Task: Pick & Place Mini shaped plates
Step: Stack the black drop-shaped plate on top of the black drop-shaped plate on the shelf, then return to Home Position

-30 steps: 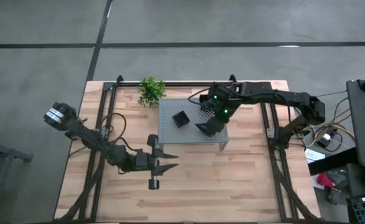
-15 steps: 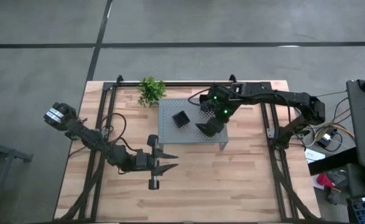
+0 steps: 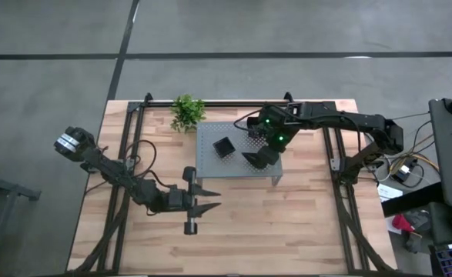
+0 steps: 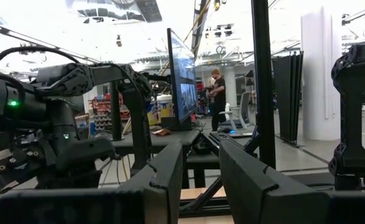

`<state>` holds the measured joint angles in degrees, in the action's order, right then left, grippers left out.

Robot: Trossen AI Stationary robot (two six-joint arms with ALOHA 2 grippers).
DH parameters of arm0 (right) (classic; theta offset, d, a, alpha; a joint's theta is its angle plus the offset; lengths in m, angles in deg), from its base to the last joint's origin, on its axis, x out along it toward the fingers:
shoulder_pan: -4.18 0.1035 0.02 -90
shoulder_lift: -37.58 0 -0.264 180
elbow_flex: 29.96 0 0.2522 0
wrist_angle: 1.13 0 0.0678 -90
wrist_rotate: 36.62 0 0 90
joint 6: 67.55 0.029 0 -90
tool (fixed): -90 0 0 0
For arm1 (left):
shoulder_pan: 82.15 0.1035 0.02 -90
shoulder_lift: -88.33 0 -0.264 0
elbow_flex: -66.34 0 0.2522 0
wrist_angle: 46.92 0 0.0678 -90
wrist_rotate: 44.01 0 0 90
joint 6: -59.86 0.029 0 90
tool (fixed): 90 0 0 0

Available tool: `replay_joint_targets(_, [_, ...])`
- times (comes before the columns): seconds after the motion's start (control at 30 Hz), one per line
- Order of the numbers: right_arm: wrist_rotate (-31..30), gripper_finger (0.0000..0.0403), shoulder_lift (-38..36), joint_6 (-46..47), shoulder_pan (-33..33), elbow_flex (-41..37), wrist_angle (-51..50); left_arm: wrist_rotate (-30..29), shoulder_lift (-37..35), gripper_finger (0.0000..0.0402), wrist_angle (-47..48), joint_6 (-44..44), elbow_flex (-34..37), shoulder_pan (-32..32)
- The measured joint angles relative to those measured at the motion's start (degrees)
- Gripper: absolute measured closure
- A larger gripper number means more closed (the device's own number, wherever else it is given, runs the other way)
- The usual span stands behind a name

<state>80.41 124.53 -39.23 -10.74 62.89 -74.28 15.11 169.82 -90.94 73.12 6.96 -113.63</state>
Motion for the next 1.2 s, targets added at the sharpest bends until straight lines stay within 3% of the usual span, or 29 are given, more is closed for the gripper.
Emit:
replay_joint_targets(0.43, [1.46,0.0260,-0.68,-0.33,-0.29,0.04,-0.62,-0.03,0.00,0.0300,0.44,0.02,0.00,0.00])
replay_joint_targets(0.9, [-1.75,0.0288,-0.72,-3.21,-1.15,0.09,-4.12,-0.02,0.00,0.0300,0.86,0.02,0.00,0.00])
replay_joint_targets(1.03, [-2.54,0.0314,-0.72,-3.44,-0.31,0.07,-2.82,-0.03,0.00,0.0298,0.90,0.02,0.00,0.00])
replay_joint_targets(1.2, [-7.10,0.0383,-1.77,-6.51,0.38,0.00,-5.62,-0.22,0.00,0.0303,2.46,0.06,0.00,0.00])
